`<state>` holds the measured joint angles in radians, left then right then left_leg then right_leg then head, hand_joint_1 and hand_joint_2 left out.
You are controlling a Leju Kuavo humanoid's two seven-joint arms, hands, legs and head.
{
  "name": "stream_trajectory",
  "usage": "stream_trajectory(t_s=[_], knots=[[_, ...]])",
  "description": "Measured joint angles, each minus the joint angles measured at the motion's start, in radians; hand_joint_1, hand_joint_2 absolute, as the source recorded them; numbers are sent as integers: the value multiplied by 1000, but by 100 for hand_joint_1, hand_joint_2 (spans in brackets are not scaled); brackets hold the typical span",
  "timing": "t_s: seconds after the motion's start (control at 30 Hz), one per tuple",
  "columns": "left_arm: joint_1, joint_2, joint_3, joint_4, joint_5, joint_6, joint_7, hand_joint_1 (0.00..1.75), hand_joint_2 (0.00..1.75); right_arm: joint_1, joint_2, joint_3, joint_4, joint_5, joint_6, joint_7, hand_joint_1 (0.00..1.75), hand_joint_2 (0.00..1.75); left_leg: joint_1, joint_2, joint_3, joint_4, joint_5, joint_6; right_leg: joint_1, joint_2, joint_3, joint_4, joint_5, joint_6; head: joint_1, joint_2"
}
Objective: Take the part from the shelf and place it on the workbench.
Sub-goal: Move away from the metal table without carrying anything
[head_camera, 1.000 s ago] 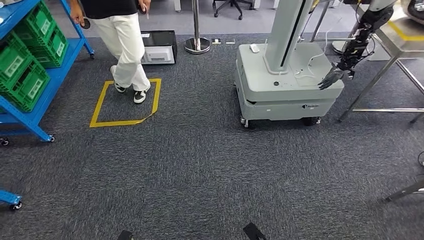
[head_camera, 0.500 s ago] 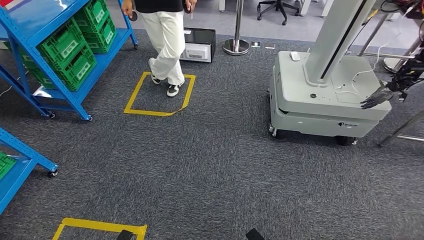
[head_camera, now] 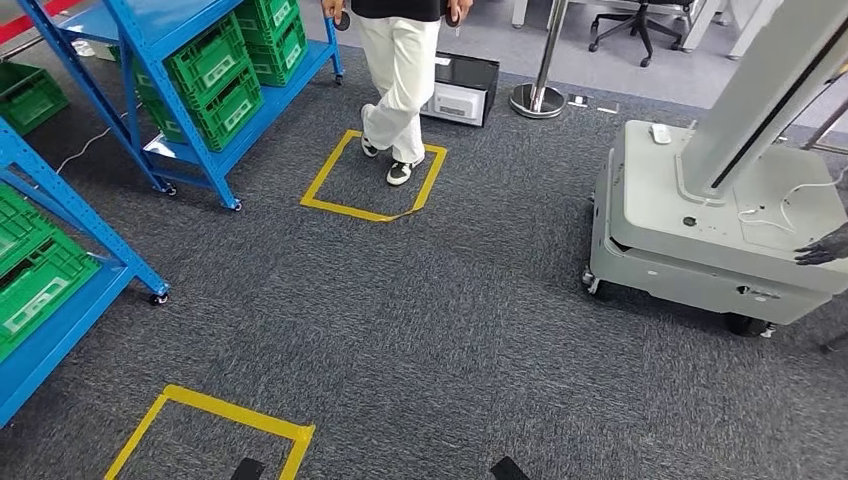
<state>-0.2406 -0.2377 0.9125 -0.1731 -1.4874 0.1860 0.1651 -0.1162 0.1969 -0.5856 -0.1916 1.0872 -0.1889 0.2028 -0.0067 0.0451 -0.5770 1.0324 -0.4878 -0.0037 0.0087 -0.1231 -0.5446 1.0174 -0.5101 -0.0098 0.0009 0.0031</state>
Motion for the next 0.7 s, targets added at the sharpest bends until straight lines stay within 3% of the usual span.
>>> stream_trajectory(t_s=[0.03,0.13,0.23,0.3,0.37,0.4,0.47,0.53,0.57,0.6,0.63,0.7], knots=[[2,0,0,0,0,-2,1,0,0,0,-1,0,0,0,0,-1,0,0,2,-11,0,-2,2,4,-2,3,1,3,-4,6,0,0],[4,0,0,0,0,-5,2,0,0,-2,-3,0,0,0,-1,-3,0,0,9,-29,2,-9,8,12,-7,47,-3,22,-21,21,1,0],[4,1,0,0,0,-5,2,0,0,-3,-3,0,0,0,-1,-4,0,0,9,-31,2,-9,8,12,-7,60,-7,30,-27,22,1,0],[4,2,0,0,0,-6,2,0,0,-2,-4,0,0,-2,-2,-4,0,0,10,-42,0,-8,9,16,-10,90,-50,117,-71,27,2,0],[11,2,0,0,0,-7,-3,0,0,7,-7,-1,0,-7,-8,-6,0,0,13,-85,-3,-4,11,19,-17,119,-98,201,-82,33,3,0],[14,2,0,0,0,-7,-8,0,0,11,-8,-2,0,-9,-12,-8,0,0,14,-108,-4,-1,10,17,-21,131,-89,176,-54,34,3,0],[17,1,0,0,-1,-5,-17,0,0,13,-10,-4,0,-10,-17,-13,0,0,16,-143,-8,6,9,6,-29,178,-39,63,-4,34,3,0],[18,1,0,0,-1,0,-30,0,0,14,-11,-8,0,-11,-18,-17,0,0,17,-164,-15,7,12,-10,-30,201,-20,17,1,28,2,0],[20,1,0,0,0,4,-38,0,0,15,-12,-10,0,-11,-19,-19,0,0,18,-174,-20,4,15,-17,-27,191,-20,15,4,21,2,0],[23,1,0,0,2,8,-48,0,0,15,-14,-10,0,-10,-19,-21,0,0,20,-173,-23,3,16,-24,-26,179,-20,12,7,13,2,0],[25,1,0,0,5,12,-56,0,0,15,-15,-10,0,-10,-18,-23,0,0,20,-155,-29,11,11,-28,-26,169,-19,8,9,4,1,0],[28,0,0,0,13,19,-68,0,0,15,-18,-11,0,-6,-18,-25,0,0,17,-95,-61,81,-34,-34,-25,142,-18,1,13,-11,-3,0]])
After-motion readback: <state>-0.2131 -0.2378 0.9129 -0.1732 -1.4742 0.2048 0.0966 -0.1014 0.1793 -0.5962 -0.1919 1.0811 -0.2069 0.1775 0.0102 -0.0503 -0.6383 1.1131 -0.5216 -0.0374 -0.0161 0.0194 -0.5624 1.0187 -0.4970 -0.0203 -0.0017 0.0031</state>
